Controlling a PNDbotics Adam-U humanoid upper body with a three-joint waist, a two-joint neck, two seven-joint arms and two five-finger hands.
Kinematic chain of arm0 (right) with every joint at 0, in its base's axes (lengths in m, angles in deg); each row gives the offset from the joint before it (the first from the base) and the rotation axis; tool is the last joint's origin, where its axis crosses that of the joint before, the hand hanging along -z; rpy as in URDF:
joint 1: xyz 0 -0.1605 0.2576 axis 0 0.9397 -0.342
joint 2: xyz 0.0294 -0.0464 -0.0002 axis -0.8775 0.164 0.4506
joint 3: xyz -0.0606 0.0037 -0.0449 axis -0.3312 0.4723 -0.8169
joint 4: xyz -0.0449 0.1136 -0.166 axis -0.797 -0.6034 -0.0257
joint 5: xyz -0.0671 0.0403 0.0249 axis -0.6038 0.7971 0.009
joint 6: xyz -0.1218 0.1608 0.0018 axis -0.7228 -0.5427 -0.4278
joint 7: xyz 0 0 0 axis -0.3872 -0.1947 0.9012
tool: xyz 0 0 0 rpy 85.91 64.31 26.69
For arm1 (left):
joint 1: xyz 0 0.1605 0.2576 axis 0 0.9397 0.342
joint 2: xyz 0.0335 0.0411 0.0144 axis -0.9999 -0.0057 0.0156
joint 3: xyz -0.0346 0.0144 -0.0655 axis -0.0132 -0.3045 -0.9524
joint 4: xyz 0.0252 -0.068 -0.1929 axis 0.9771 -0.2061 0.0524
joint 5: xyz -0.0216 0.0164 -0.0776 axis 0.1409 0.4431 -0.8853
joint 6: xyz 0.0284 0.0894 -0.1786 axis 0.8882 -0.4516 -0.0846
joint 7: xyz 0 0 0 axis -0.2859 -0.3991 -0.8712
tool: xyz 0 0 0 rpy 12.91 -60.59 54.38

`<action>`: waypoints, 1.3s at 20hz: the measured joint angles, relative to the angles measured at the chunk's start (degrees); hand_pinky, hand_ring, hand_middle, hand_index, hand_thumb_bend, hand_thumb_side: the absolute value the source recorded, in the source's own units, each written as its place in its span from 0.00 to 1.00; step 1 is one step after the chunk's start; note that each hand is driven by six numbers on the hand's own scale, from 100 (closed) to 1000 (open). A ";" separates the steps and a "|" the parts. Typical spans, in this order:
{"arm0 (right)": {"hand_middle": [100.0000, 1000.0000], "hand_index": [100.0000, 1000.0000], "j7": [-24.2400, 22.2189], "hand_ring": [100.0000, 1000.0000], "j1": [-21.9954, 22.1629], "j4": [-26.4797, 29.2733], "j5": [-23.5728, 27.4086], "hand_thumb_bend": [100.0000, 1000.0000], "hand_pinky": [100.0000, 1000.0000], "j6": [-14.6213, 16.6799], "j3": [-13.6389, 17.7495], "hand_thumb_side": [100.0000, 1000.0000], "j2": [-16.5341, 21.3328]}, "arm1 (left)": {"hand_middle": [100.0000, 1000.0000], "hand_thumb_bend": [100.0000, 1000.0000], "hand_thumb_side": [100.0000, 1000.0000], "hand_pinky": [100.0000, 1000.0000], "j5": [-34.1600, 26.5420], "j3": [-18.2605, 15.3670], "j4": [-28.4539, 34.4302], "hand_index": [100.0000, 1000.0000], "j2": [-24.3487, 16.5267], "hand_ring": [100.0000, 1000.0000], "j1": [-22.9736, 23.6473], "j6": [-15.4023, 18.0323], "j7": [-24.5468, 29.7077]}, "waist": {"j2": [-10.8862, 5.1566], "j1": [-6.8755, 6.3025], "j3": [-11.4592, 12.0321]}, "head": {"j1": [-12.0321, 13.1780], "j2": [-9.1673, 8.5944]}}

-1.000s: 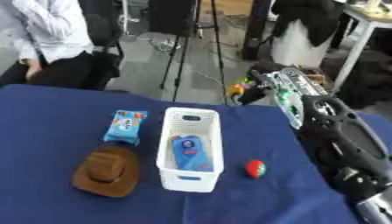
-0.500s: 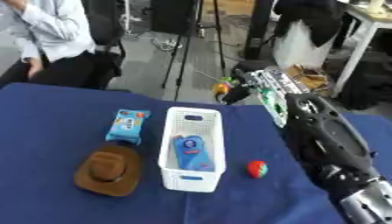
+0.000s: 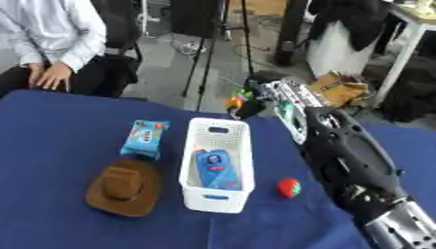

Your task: Pick up objects on the table and place them in the box.

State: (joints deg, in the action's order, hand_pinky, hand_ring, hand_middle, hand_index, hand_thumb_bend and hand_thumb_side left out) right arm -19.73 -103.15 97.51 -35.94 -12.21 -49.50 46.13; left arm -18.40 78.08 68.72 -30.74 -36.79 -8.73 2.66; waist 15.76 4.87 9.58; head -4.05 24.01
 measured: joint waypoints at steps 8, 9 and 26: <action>0.21 0.42 0.40 0.71 1.00 -0.53 0.79 0.12 0.84 0.35 -0.05 0.48 -1.08 | 0.77 0.00 0.80 0.80 -0.04 0.00 0.00 0.78 0.43 0.75 -0.28 0.02 0.01 | 0.85 -0.01 0.80 | -0.44 -0.06; 0.21 0.42 0.46 0.71 1.11 -0.63 0.81 0.12 0.84 0.40 -0.05 0.48 -1.15 | 0.77 0.00 0.80 0.80 -0.04 0.00 0.00 0.78 0.44 0.75 -0.38 0.02 0.02 | 0.96 -0.01 0.90 | -0.47 -0.07; 0.49 0.69 0.36 0.83 1.91 -1.60 1.84 0.59 0.86 1.83 -0.03 0.67 -1.43 | 0.78 0.00 0.80 0.80 -0.05 -0.01 0.00 0.78 0.44 0.75 -0.50 0.11 0.09 | 1.98 0.03 1.31 | -0.77 -0.55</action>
State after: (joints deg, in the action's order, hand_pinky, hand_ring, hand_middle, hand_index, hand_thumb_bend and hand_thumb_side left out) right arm -19.36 -101.24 95.92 -34.10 -10.38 -49.53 44.71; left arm -18.45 78.07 68.72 -30.30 -37.29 -8.62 2.75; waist 17.74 4.89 10.90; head -4.82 23.47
